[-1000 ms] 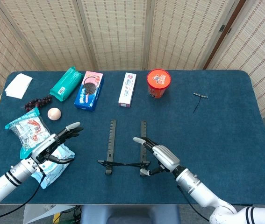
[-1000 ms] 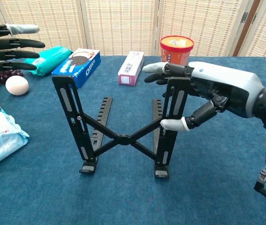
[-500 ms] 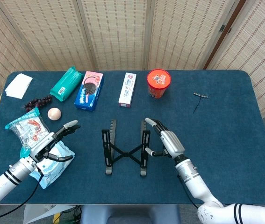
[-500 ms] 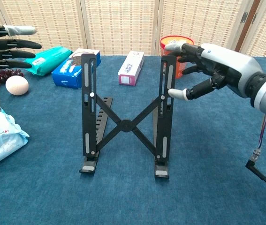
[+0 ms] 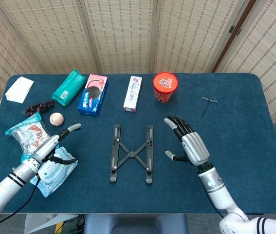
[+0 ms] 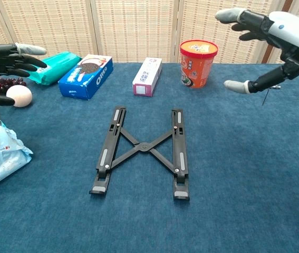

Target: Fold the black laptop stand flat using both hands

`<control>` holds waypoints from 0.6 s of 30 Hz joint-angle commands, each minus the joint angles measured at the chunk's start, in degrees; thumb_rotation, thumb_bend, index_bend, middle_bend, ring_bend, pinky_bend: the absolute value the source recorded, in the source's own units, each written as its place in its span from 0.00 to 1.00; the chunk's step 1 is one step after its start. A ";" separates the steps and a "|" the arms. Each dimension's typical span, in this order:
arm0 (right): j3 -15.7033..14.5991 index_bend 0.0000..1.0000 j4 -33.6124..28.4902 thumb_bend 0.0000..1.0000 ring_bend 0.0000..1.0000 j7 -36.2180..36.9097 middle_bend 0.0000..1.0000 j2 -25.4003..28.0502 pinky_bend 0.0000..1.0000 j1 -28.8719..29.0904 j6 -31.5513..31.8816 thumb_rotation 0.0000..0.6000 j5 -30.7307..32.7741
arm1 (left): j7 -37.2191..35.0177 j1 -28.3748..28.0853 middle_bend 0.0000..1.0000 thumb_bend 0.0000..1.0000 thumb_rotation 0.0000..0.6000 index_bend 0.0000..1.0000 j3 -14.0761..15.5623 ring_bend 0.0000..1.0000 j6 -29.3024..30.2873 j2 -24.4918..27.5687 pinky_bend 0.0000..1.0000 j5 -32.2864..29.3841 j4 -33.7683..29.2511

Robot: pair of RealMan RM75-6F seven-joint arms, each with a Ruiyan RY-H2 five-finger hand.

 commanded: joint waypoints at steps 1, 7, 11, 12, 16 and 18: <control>-1.99 0.00 1.51 0.11 0.00 -5.20 0.04 2.44 0.07 -0.55 0.49 1.00 -3.07 | 18.33 0.36 0.11 0.18 1.00 0.04 -3.37 0.07 -3.12 -6.67 0.05 -5.01 4.54; -3.54 0.00 1.90 0.05 0.00 -11.73 0.00 2.74 0.03 -0.07 -2.08 1.00 -3.62 | 27.29 -0.74 0.09 0.18 1.00 0.01 -5.19 0.06 -5.97 -12.49 0.05 -6.60 8.44; -4.36 0.00 2.40 0.05 0.00 -14.71 0.00 1.78 0.00 0.27 -3.66 1.00 -3.65 | 30.52 -1.54 0.07 0.18 1.00 0.00 -6.15 0.06 -6.98 -15.73 0.04 -6.58 10.55; -4.48 0.00 2.70 0.04 0.00 -15.00 0.00 1.33 0.00 0.34 -3.91 1.00 -3.67 | 31.18 -1.66 0.07 0.18 1.00 0.00 -6.31 0.06 -7.07 -16.50 0.03 -6.50 11.19; -4.78 0.00 5.49 0.04 0.00 -17.28 0.00 -0.96 0.00 0.74 -5.22 1.00 -3.17 | 33.98 -2.07 0.07 0.18 1.00 0.00 -6.87 0.05 -6.87 -19.81 0.03 -5.73 14.36; -4.81 0.00 6.74 0.04 0.00 -18.25 0.00 -2.12 0.00 0.90 -5.57 1.00 -3.02 | 34.68 -2.18 0.07 0.18 1.00 0.00 -7.18 0.05 -6.70 -21.06 0.03 -5.55 15.52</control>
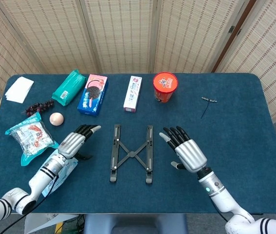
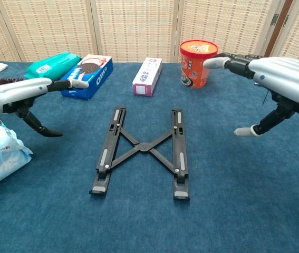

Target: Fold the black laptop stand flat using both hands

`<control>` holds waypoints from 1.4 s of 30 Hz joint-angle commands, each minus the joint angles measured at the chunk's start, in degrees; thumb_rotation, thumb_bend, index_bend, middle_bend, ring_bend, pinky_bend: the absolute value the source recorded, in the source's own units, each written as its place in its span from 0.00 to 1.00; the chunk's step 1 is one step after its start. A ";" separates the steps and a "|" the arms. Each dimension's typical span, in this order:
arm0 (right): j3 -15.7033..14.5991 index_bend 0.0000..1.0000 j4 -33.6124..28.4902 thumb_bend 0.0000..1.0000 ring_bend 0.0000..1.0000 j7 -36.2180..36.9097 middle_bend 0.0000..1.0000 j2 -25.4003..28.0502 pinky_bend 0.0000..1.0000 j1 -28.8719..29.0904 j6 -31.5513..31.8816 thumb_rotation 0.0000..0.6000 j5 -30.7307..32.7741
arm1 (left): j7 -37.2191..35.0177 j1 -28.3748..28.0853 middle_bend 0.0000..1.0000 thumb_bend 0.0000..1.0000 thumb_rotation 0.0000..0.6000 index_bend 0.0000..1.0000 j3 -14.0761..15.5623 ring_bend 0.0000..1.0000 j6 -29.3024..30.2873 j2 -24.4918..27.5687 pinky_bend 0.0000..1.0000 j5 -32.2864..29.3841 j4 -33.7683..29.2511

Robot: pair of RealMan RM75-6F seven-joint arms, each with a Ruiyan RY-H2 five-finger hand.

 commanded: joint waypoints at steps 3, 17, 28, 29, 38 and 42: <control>-0.26 0.00 3.17 0.04 0.00 -2.13 0.00 -3.35 0.00 0.77 -1.58 1.00 0.34 | 1.48 -0.66 0.06 0.18 1.00 0.00 -0.99 0.05 -0.21 -3.07 0.03 0.50 2.93; 0.89 0.00 8.96 0.04 0.00 -8.72 0.00 -11.25 0.00 1.11 -2.02 1.00 3.16 | 3.60 -1.58 0.05 0.18 1.00 0.00 -3.20 0.04 -3.11 -8.65 0.03 -1.87 8.36; 1.78 0.00 12.71 0.05 0.00 -10.94 0.00 -15.92 0.00 2.21 -3.67 1.00 5.26 | 4.52 -1.90 0.05 0.18 1.00 0.00 -4.16 0.04 -4.51 -10.76 0.03 -2.94 9.14; 1.76 0.00 12.91 0.05 0.00 -11.11 0.00 -16.16 0.00 2.29 -3.83 1.00 5.37 | 4.47 -1.92 0.05 0.18 1.00 0.00 -4.23 0.04 -4.60 -10.97 0.03 -3.00 9.23; 1.80 0.00 15.98 0.05 0.00 -13.52 0.00 -19.43 0.00 3.00 -4.73 1.00 6.36 | 3.88 -1.92 0.05 0.17 1.00 0.00 -4.59 0.04 -5.11 -12.94 0.03 -3.30 10.61; 2.16 0.00 17.57 0.05 0.00 -13.47 0.00 -20.83 0.00 3.51 -5.08 1.00 6.59 | 3.36 -1.96 0.05 0.18 1.00 0.00 -4.77 0.04 -5.25 -13.57 0.03 -3.31 11.29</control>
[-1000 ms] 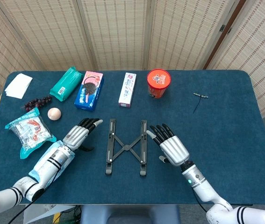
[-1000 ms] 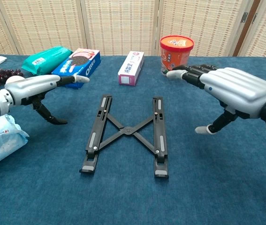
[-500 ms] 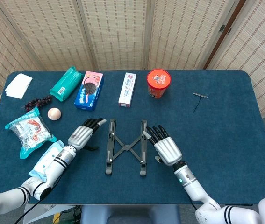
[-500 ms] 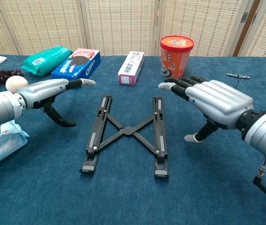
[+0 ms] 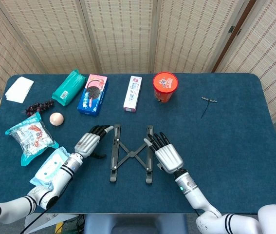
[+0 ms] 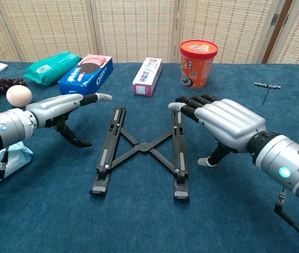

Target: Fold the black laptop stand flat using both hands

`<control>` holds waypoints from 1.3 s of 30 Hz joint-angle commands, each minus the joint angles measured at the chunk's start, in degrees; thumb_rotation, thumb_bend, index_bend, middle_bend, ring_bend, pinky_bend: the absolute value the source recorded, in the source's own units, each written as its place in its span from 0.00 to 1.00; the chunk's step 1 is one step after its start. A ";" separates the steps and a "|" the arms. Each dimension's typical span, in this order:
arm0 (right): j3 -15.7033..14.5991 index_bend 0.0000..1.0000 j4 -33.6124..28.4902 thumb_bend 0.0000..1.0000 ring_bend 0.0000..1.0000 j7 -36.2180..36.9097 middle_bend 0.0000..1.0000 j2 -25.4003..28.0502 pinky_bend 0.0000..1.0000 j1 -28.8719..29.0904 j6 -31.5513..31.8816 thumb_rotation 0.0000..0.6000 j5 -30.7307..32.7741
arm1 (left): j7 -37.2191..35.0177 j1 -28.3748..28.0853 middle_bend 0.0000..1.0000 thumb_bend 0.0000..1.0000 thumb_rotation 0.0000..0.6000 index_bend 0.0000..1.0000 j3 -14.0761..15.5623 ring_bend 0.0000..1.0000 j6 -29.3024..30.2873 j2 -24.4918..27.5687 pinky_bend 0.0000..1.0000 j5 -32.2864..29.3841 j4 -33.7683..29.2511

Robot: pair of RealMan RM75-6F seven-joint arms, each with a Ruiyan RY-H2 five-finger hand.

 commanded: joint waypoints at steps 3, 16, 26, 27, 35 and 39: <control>0.47 0.00 1.84 0.05 0.00 0.04 0.00 -1.62 0.00 0.86 -0.72 1.00 0.26 | -0.24 -0.07 0.05 0.18 1.00 0.00 -0.08 0.04 -0.15 -0.81 0.03 0.12 0.75; 0.98 0.00 4.57 0.05 0.00 0.51 0.00 -3.67 0.00 2.43 -1.60 1.00 0.07 | -1.94 -0.07 0.05 0.18 1.00 0.00 -0.57 0.04 -0.88 -2.36 0.03 -0.22 1.86; 1.30 0.00 5.81 0.05 0.00 0.80 0.00 -4.97 0.00 3.46 -1.61 1.00 -0.47 | -2.57 -0.07 0.05 0.17 1.00 0.00 -1.05 0.04 -0.62 -3.06 0.03 -0.23 1.98; 1.33 0.00 5.94 0.05 0.00 0.82 0.00 -5.14 0.00 3.52 -1.55 1.00 -0.51 | -2.55 -0.05 0.05 0.17 1.00 0.00 -1.08 0.04 -0.56 -3.13 0.03 -0.23 2.01; 1.67 0.00 7.14 0.05 0.00 1.06 0.00 -6.45 0.00 4.29 -1.56 1.00 -0.73 | -2.55 -0.03 0.05 0.18 1.00 0.00 -1.24 0.04 -0.34 -3.48 0.03 -0.13 1.63; 2.09 0.00 7.83 0.05 0.00 1.20 0.00 -7.03 0.00 4.80 -1.27 1.00 -1.03 | -2.45 -0.01 0.05 0.17 1.00 0.00 -1.35 0.04 -0.31 -3.61 0.03 -0.20 1.31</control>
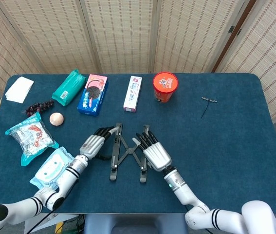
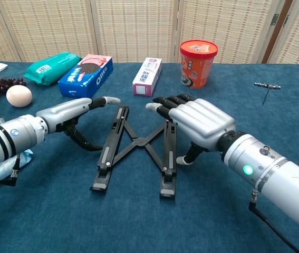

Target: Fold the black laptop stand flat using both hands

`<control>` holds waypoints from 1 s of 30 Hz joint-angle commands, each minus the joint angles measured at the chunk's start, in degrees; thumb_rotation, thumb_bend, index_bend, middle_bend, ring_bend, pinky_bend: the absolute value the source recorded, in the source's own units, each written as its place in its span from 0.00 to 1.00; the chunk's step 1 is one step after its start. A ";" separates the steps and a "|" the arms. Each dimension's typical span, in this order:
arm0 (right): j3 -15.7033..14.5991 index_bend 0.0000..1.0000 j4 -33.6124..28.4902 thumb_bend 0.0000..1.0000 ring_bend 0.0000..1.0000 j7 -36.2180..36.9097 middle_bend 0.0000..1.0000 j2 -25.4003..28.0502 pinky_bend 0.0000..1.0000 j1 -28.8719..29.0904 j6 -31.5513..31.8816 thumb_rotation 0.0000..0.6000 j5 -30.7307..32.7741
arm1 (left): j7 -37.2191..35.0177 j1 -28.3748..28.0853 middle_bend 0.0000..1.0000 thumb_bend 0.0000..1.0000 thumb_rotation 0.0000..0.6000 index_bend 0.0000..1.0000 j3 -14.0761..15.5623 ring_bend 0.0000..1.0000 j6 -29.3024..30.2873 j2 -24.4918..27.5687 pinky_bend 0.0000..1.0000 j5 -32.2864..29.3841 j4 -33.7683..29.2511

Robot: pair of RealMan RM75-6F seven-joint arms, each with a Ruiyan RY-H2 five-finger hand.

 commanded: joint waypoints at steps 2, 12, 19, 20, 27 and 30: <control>0.51 0.00 0.52 0.05 0.00 0.31 0.00 -0.60 0.00 0.51 0.21 1.00 -0.18 | -0.04 -0.01 0.05 0.17 1.00 0.00 -0.21 0.04 0.00 -0.13 0.03 -0.16 -0.46; 1.19 0.00 2.00 0.05 0.00 0.86 0.00 -2.02 0.00 1.62 0.29 1.00 -0.37 | 0.61 -0.01 0.04 0.17 1.00 0.00 -0.48 0.04 -0.45 -0.02 0.03 -0.71 -1.59; 1.58 0.00 2.75 0.05 0.00 1.75 0.00 -2.60 0.00 1.97 0.82 1.00 -0.49 | 0.19 0.06 0.04 0.17 1.00 0.00 -0.49 0.04 -0.56 0.66 0.03 -0.63 -3.09; 1.66 0.00 2.74 0.05 0.00 1.96 0.00 -2.59 0.00 2.02 0.95 1.00 -0.55 | -0.04 0.02 0.04 0.17 1.00 0.00 -0.48 0.04 -0.72 0.83 0.03 -0.61 -3.42; 1.18 0.00 1.39 0.05 0.00 2.51 0.00 -0.65 0.00 1.92 1.45 1.00 -1.39 | 1.17 0.37 0.04 0.17 1.00 0.00 -0.59 0.04 0.42 2.17 0.03 -0.34 -4.91; 0.64 0.00 -0.82 0.05 0.00 3.05 0.00 2.12 0.00 1.72 1.41 1.00 -2.10 | 1.82 0.90 0.04 0.18 1.00 0.00 -0.90 0.04 1.55 3.73 0.03 -0.41 -6.39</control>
